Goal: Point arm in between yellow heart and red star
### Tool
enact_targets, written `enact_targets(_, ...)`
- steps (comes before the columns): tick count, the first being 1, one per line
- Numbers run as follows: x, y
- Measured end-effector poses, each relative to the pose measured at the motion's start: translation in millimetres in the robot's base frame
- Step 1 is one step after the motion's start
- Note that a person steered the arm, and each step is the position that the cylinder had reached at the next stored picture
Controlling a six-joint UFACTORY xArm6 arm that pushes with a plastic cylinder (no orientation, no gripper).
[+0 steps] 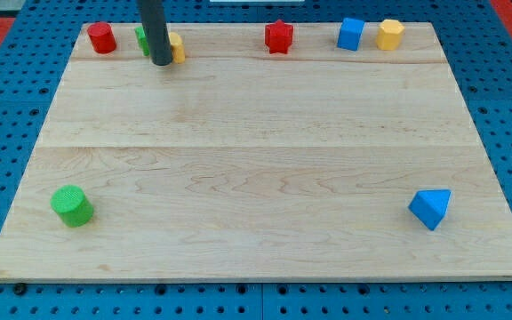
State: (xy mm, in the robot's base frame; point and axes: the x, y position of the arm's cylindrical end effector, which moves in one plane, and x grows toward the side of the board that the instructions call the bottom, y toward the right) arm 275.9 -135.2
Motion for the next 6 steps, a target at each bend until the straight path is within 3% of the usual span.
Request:
enact_targets(3, -42, 21)
enact_targets(4, -14, 28)
enact_targets(5, -34, 80)
enact_targets(6, -82, 104)
